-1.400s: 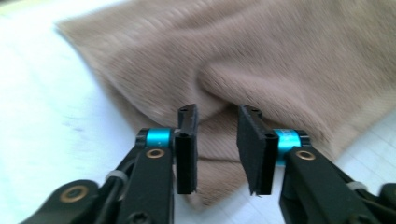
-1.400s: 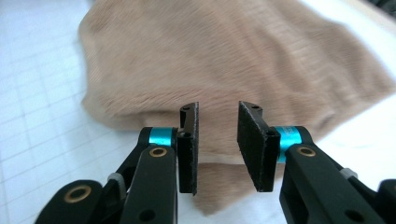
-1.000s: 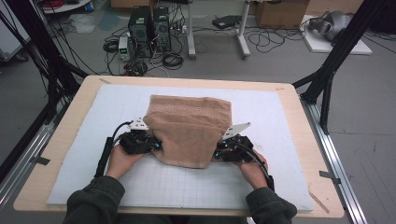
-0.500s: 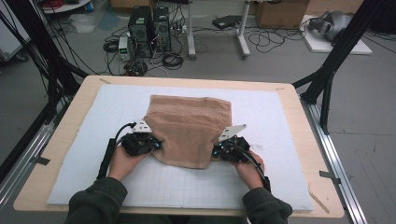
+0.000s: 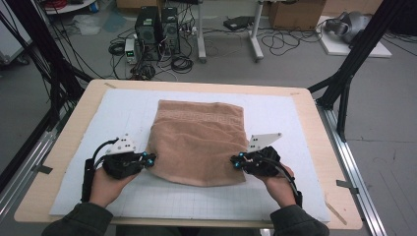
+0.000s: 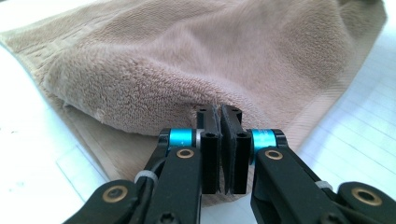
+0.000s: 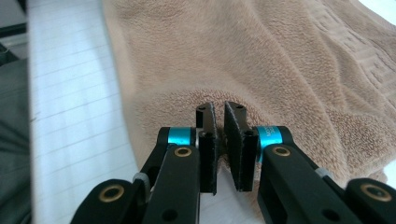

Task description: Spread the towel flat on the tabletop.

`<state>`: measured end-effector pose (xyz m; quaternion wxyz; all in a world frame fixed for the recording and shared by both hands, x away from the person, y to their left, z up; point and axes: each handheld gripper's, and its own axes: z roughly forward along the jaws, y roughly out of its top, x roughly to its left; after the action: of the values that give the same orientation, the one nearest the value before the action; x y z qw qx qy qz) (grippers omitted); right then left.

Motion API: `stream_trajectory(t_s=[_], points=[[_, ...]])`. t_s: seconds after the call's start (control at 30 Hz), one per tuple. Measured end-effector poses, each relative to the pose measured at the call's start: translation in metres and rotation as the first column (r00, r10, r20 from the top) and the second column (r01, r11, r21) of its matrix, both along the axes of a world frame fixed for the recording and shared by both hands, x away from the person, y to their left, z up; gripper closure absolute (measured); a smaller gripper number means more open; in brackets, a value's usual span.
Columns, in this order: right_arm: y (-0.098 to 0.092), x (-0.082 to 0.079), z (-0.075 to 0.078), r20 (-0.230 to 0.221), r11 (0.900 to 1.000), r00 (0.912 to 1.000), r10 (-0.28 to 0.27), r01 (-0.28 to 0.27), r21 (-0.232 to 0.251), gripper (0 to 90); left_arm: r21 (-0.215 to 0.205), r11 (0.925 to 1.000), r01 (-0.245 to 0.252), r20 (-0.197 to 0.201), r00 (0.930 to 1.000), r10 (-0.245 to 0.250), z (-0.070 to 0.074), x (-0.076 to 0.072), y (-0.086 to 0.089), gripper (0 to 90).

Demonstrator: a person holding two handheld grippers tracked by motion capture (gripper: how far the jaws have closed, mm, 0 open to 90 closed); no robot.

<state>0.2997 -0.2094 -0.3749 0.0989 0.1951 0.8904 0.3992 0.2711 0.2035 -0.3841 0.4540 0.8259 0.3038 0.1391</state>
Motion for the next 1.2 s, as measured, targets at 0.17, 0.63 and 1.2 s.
stream_trajectory(t_s=[0.17, 0.63, 1.2], points=[[0.0, -0.026, -0.001, -0.018, 0.998, 0.9976, 0.067, -0.067, -0.016, 83.8, -0.022, 0.9992, 0.033, -0.007, 0.9994, -0.034, 0.002, -0.032, 0.008, 86.4], [0.004, -0.018, -0.009, -0.048, 0.997, 0.9963, 0.071, -0.073, -0.038, 65.8, 0.019, 0.9993, 0.033, -0.023, 0.9992, -0.033, -0.021, -0.007, 0.005, 63.0], [0.018, 0.004, -0.064, -0.09, 0.998, 0.9956, 0.025, -0.03, -0.053, 77.7, 0.167, 0.9837, 0.066, -0.062, 0.9965, -0.056, -0.056, 0.018, -0.02, 72.9]])
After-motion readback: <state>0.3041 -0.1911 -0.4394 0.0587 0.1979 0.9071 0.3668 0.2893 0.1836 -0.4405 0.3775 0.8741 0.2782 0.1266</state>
